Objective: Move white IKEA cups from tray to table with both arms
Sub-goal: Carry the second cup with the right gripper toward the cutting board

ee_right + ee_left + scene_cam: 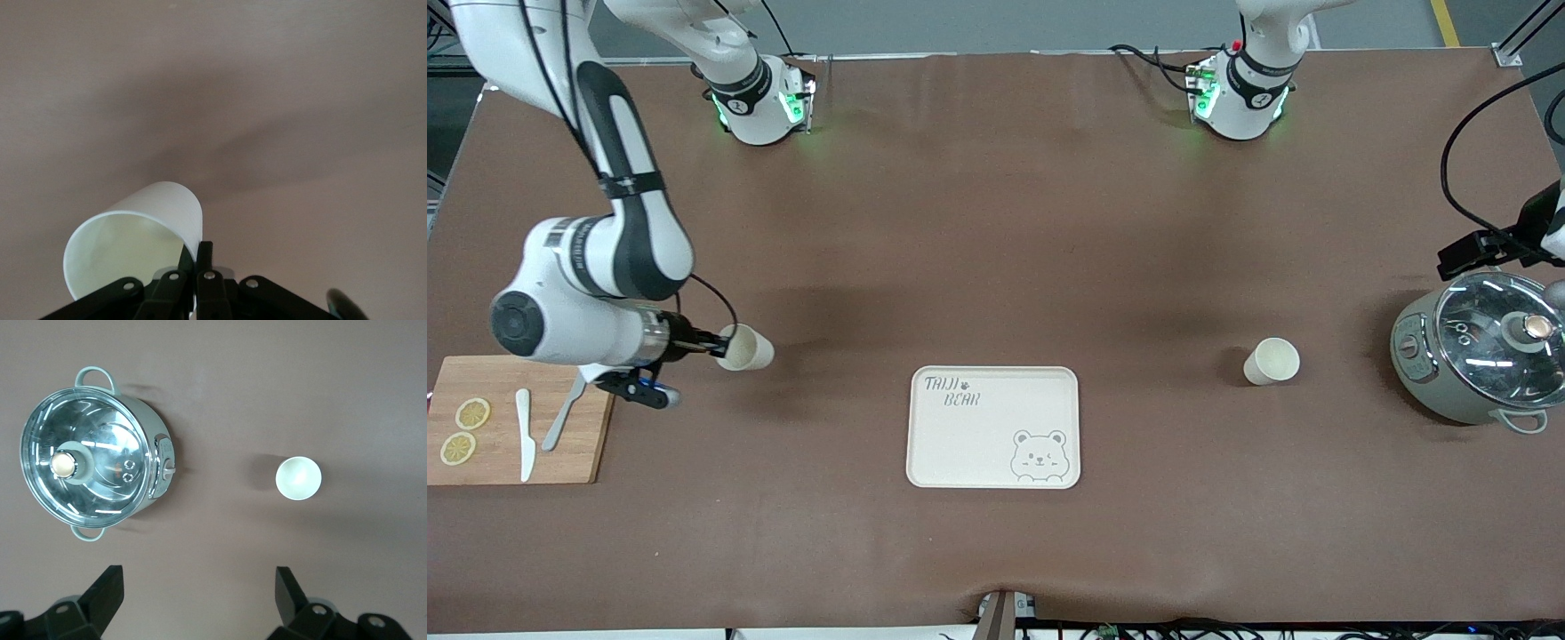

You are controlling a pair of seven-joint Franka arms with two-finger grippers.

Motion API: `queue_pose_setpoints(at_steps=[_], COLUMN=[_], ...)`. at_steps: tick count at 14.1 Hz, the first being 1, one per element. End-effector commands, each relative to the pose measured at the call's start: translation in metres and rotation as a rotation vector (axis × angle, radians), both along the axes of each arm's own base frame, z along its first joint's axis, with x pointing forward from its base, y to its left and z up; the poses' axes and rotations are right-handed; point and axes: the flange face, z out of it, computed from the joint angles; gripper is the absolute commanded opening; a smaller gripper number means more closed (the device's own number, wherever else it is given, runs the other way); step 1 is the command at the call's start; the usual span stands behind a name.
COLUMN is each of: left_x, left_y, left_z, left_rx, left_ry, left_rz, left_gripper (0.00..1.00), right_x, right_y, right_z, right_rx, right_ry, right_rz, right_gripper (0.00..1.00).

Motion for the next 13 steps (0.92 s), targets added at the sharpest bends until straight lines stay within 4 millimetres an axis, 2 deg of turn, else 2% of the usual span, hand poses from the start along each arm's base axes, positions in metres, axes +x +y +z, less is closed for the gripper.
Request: queue_pose_setpoints(at_steps=[1, 3, 4, 6, 10, 11, 12, 13], left_x=[-0.004, -0.003, -0.004, -0.005, -0.005, -0.007, -0.009, -0.014], left_y=[-0.005, -0.006, -0.012, -0.016, -0.016, -0.020, -0.027, -0.029], left_z=[0.017, 0.026, 0.026, 0.026, 0.037, 0.038, 0.037, 0.037], left_rx=[-0.018, -0.019, -0.022, -0.026, -0.024, -0.026, -0.028, -0.035], left_ry=[-0.006, -0.024, -0.018, -0.003, -0.016, -0.010, 0.009, 0.032], left_rz=[-0.004, -0.006, -0.006, -0.009, -0.018, -0.022, -0.034, -0.033], left_gripper=[1.00, 1.00, 1.00, 1.00, 1.00, 1.00, 1.00, 1.00], right_x=[-0.026, -0.034, -0.039, -0.053, -0.057, -0.059, -0.059, -0.057], right_y=[-0.042, -0.073, -0.080, -0.084, -0.087, -0.094, -0.097, -0.096], right_z=[-0.006, -0.020, -0.029, -0.052, -0.062, -0.064, -0.063, -0.060], right_rx=[0.031, 0.035, 0.032, 0.016, 0.015, 0.016, 0.018, 0.018], right_ry=[-0.033, -0.039, -0.058, -0.088, -0.074, -0.070, -0.065, -0.067], right_rz=[0.088, 0.105, 0.117, 0.125, 0.124, 0.109, 0.105, 0.104], right_gripper=[0.00, 0.00, 0.00, 0.00, 0.00, 0.00, 0.42, 0.99])
